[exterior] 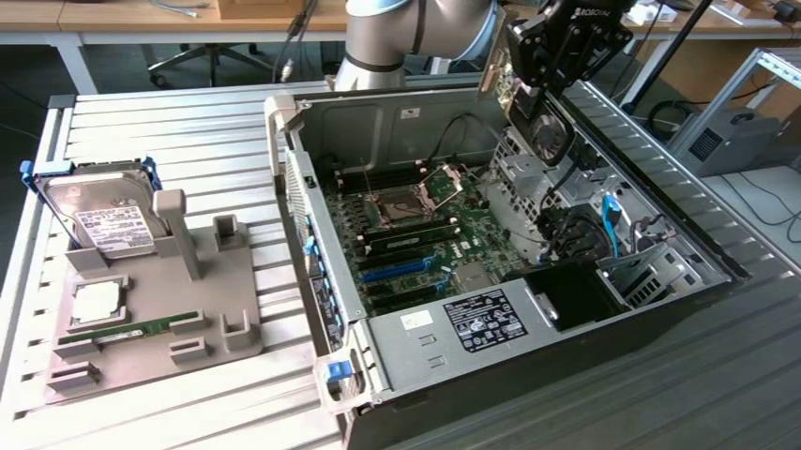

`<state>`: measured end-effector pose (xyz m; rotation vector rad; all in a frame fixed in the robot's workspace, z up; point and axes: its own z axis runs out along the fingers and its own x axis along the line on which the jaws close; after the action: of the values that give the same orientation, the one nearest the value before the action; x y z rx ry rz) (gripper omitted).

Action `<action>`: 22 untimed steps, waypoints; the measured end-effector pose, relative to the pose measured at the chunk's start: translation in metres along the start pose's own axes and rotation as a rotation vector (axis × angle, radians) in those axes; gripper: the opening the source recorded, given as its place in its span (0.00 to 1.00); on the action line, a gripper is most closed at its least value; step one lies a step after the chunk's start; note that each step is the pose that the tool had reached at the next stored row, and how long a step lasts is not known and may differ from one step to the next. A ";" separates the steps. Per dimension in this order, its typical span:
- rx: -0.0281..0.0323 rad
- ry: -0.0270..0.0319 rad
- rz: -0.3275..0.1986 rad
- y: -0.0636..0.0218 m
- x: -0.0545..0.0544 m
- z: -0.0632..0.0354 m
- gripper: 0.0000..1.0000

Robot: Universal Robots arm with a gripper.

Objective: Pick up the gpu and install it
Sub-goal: 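Insert the gpu into the slot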

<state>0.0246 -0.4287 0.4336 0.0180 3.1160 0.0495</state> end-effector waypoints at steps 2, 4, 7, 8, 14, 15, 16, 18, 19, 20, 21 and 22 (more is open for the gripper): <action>0.0000 0.0000 0.000 0.0000 0.000 0.0000 0.27; 0.0000 0.0000 0.000 0.0000 0.000 0.0000 0.27; 0.0000 0.0000 0.000 0.0000 0.000 0.0000 0.27; 0.0000 0.0000 0.000 0.0000 0.000 0.0000 0.27; -0.0002 0.0003 -0.010 0.0000 0.000 0.0000 0.27; -0.0004 0.0007 -0.020 0.0000 0.000 0.0000 0.27; -0.0009 0.0012 -0.037 0.0000 0.000 0.0000 0.27; -0.0019 0.0024 -0.075 0.0000 0.000 0.0000 0.27; -0.0022 0.0028 -0.090 0.0000 0.000 0.0000 0.27; -0.0027 0.0035 -0.108 0.0000 0.000 0.0000 0.27; -0.0031 0.0040 -0.125 0.0000 0.000 0.0000 0.27; -0.0036 0.0047 -0.146 0.0000 0.000 0.0000 0.27</action>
<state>0.0246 -0.4287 0.4336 -0.2096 3.1114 0.0522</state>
